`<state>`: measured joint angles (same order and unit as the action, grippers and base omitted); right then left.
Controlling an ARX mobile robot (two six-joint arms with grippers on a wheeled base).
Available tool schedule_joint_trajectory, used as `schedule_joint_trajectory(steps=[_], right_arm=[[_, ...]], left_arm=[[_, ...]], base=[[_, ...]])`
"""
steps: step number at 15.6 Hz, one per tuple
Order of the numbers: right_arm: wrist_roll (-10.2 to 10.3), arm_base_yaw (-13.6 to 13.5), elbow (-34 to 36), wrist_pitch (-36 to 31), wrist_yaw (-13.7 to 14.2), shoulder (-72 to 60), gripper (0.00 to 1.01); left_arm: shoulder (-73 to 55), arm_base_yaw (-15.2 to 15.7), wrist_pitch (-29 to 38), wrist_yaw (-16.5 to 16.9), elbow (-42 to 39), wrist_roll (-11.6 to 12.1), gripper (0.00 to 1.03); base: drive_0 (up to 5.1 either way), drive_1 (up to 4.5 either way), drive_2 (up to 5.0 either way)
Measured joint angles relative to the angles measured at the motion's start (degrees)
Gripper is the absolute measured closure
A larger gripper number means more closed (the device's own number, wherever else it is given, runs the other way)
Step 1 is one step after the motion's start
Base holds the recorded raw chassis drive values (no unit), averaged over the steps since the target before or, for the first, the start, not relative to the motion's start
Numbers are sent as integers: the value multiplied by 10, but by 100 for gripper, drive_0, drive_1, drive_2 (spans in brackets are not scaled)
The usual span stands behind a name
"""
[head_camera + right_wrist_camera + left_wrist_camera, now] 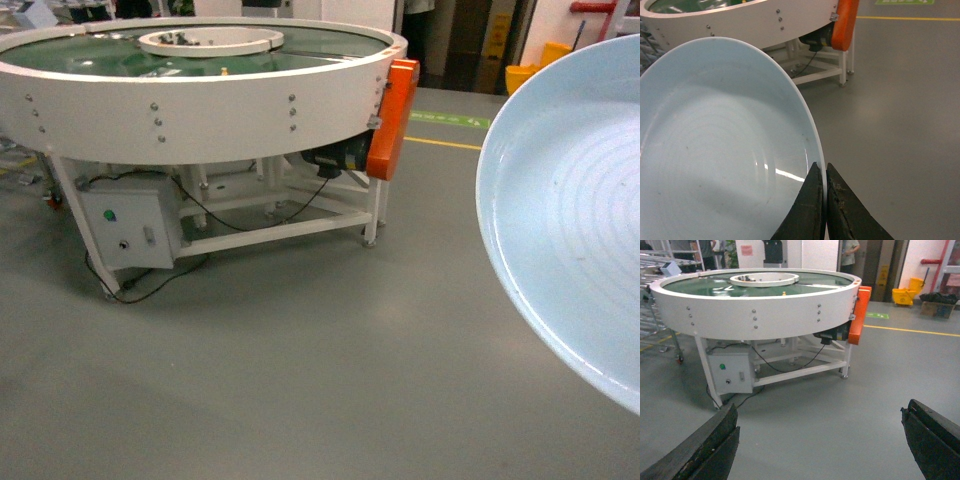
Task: Place blue tray on left shelf second layer neatly
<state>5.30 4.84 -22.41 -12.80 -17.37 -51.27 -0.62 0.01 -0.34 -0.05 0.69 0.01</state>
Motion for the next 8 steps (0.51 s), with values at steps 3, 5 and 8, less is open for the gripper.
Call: schedule_joint_trajectory(steps=[3, 5, 8], right_arm=[[0, 0, 0, 2, 0, 0, 99], [0, 0, 0, 2, 0, 0, 99], [0, 0, 0, 2, 0, 0, 99]], left_arm=[[0, 0, 0, 0, 0, 0, 5], [0, 0, 0, 0, 0, 0, 5], [0, 0, 0, -1, 0, 0, 5]], base=[[-157, -157, -157], [-10, -42, -400], [98, 27, -684]])
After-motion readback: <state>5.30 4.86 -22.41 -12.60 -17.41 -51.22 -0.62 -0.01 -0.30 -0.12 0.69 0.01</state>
